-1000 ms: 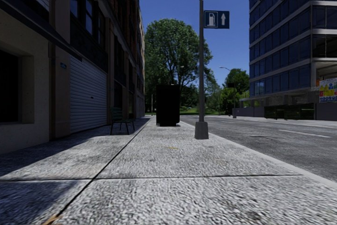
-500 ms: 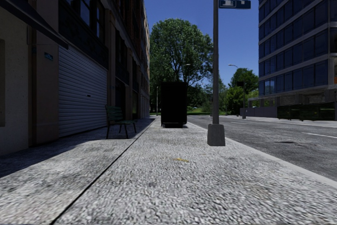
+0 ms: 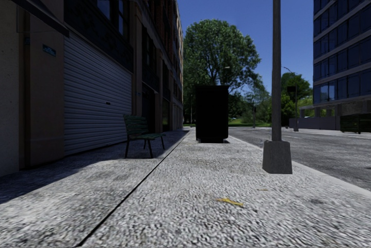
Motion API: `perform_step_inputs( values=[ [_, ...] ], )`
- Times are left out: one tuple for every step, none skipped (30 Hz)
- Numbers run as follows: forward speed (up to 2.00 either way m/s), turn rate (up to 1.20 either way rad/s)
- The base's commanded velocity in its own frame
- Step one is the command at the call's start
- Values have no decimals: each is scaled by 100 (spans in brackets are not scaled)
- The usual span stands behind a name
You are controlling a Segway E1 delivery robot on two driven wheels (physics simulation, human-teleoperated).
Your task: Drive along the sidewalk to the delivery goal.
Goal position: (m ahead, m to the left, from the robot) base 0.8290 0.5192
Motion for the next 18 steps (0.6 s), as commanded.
perform_step_inputs(
  values=[
    [163, 38],
    [163, 38],
    [162, 38],
    [158, 32],
    [151, 20],
    [151, 20],
    [136, 8],
    [109, 0],
    [71, 0],
    [71, 0],
    [0, 0],
    [0, 0],
    [0, 0],
    [0, 0],
    [0, 0],
    [0, 0],
    [0, 0],
    [0, 0]
  ],
)
